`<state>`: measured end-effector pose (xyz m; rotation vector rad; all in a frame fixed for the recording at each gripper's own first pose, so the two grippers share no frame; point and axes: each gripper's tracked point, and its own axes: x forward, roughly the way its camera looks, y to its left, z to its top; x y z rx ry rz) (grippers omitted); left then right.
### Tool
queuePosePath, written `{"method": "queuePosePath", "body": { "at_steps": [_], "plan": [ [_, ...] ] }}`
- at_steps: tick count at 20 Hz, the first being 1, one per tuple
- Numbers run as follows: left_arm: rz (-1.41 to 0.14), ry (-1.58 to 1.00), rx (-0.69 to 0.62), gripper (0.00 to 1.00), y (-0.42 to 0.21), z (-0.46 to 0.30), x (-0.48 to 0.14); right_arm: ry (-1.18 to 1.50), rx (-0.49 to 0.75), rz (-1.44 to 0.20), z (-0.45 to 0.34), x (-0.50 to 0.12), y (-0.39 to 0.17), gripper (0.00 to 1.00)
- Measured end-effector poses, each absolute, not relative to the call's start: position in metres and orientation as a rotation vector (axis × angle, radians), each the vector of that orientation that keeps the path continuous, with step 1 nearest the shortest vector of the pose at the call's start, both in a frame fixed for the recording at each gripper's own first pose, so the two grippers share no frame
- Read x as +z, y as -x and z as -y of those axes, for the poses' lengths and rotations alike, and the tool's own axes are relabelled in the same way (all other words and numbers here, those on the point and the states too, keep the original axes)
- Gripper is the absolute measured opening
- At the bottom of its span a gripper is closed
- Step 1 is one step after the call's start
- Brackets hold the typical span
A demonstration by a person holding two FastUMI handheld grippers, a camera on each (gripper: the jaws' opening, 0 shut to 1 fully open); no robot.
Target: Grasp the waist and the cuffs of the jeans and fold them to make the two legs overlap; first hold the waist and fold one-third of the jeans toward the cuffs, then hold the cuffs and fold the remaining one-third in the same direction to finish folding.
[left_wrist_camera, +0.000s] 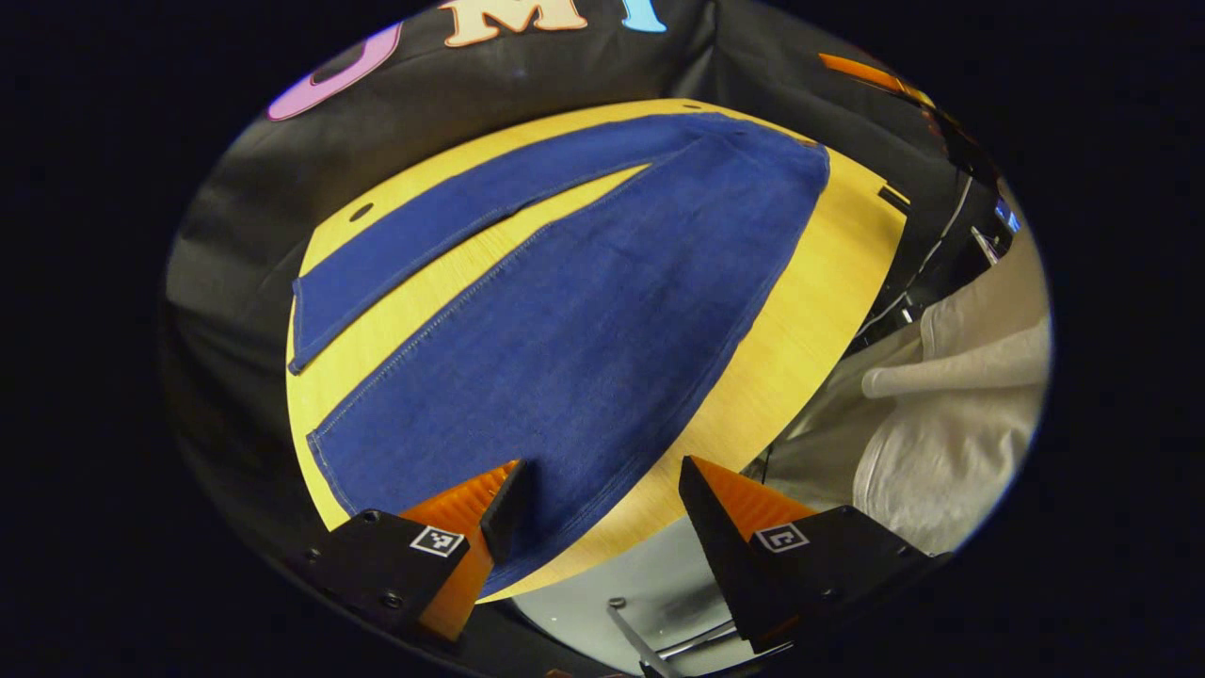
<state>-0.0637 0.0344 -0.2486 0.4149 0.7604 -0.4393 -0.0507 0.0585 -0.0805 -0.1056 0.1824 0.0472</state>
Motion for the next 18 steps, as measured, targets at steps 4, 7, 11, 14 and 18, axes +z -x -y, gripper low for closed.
{"method": "queuePosePath", "body": {
  "at_steps": [4, 7, 11, 14, 18],
  "plan": [
    [-0.795, -0.432, -0.475, 0.95, 0.067, -0.032, -0.252, 0.129, 0.011, -0.192, -0.047, -0.083, 0.053, 0.99],
    [-0.818, -0.428, -0.496, 0.88, 0.068, -0.035, -0.253, 0.122, 0.0, -0.208, -0.043, -0.089, 0.054, 0.99],
    [-0.816, -0.414, -0.49, 0.83, 0.063, -0.035, -0.251, 0.112, 0.02, -0.218, -0.053, -0.097, 0.05, 0.99],
    [-0.819, -0.432, -0.5, 0.6, 0.057, -0.043, -0.251, 0.092, 0.066, -0.229, -0.07, -0.103, 0.044, 1.0],
    [-0.838, -0.458, -0.52, 0.14, 0.052, -0.044, -0.251, 0.122, 0.139, -0.276, -0.081, -0.117, 0.037, 0.99]
  ]
}}
